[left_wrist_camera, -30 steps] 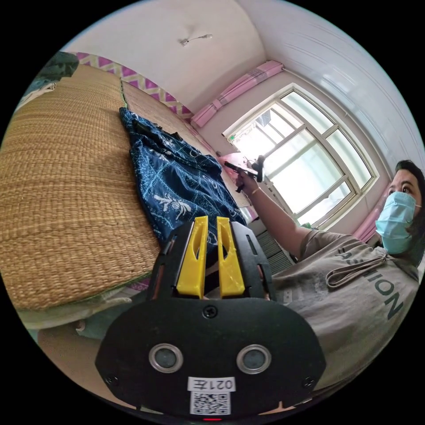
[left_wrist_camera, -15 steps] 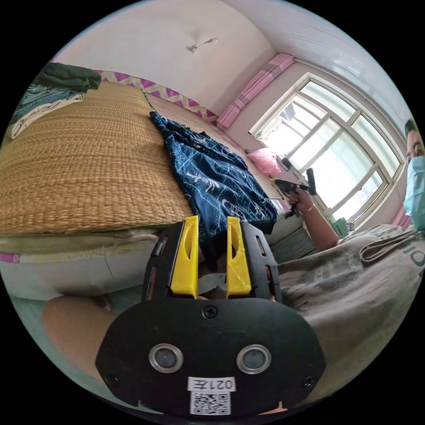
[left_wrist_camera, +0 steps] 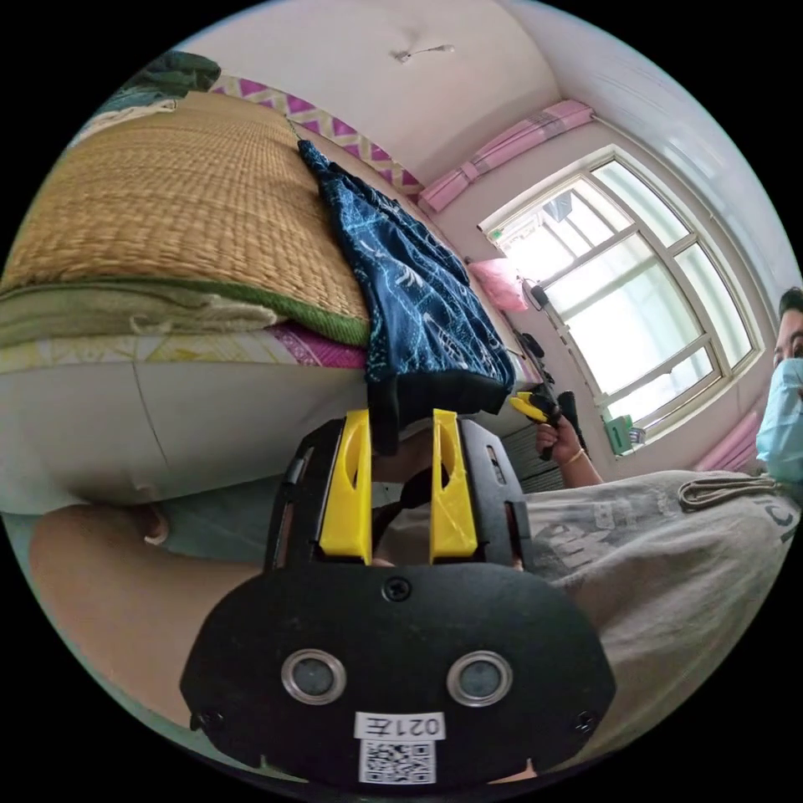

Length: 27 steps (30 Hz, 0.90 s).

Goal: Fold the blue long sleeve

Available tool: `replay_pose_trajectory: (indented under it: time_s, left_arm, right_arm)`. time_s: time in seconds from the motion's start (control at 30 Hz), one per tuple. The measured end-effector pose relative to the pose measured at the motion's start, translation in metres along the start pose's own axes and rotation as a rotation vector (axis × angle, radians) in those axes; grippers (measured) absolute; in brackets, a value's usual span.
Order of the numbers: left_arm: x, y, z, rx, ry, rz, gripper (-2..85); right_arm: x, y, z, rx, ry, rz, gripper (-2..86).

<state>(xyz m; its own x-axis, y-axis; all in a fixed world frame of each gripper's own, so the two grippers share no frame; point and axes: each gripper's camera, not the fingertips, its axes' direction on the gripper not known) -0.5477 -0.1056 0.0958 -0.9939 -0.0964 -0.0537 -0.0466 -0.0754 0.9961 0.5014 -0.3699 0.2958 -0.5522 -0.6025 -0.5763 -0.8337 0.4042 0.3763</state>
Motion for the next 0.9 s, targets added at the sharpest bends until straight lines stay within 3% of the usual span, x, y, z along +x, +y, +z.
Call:
replay_pose_trajectory:
  time_s: [0.2, 0.27, 0.47, 0.7, 0.9]
  left_arm:
    - [-0.02, -0.006, 0.037, -0.011, 0.088, 0.079, 9.1]
    - [-0.032, -0.004, 0.048, -0.043, 0.136, 0.087, 4.0]
    - [-0.018, 0.014, 0.022, -0.147, 0.175, 0.172, -0.8]
    - [0.051, -0.037, -0.048, -0.118, 0.17, 0.35, -1.0]
    - [0.067, -0.16, -0.084, -0.04, 0.153, 0.409, -1.0]
  right_arm:
    - [0.079, 0.034, 0.091, -0.055, -0.262, -0.051, 9.4]
    - [0.091, 0.048, 0.119, -0.089, -0.298, -0.113, 6.5]
    - [0.111, 0.1, 0.133, -0.067, -0.471, -0.194, -0.2]
    - [0.055, 0.115, 0.138, -0.09, -0.441, -0.323, -0.8]
    - [-0.015, 0.042, 0.157, -0.035, -0.523, -0.406, -0.8]
